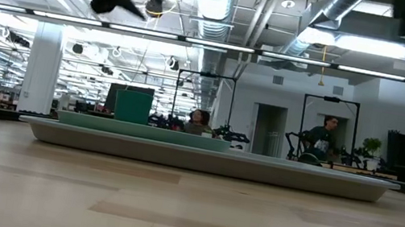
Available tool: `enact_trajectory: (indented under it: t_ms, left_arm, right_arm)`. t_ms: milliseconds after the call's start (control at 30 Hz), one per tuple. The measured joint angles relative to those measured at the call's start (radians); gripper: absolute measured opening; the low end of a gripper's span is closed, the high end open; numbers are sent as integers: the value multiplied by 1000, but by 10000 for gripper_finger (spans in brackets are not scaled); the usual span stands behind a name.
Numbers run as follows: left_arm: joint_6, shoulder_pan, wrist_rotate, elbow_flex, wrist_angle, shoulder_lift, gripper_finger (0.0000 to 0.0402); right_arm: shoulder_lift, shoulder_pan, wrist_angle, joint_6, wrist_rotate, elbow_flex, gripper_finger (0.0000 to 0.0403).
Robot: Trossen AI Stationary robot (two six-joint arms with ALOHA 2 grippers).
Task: Pick and place plate/cup/fork/spoon on tray
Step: Put the orange fork on the gray tray to the right of the light green plate
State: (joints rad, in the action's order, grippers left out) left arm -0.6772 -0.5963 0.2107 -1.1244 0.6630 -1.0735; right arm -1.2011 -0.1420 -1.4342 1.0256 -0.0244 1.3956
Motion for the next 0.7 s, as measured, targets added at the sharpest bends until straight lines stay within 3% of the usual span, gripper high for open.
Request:
enact_trajectory:
  t_ms: [100, 300, 533, 700]
  left_arm:
    - [-15, 15, 2, 0, -78, 39, 220]
    - [-31, 37, 3, 0, -179, 70, 220]
    - [-30, 39, 13, 0, -190, 63, 220]
    - [-3, 39, -5, 0, -191, 63, 220]
  right_arm:
    - [2, -127, -16, 174, -55, -22, 209]
    - [7, -367, 27, 522, -53, -136, 209]
    - [4, -562, 360, 818, -5, -338, 209]
    - [-16, -624, 569, 987, -4, -492, 209]
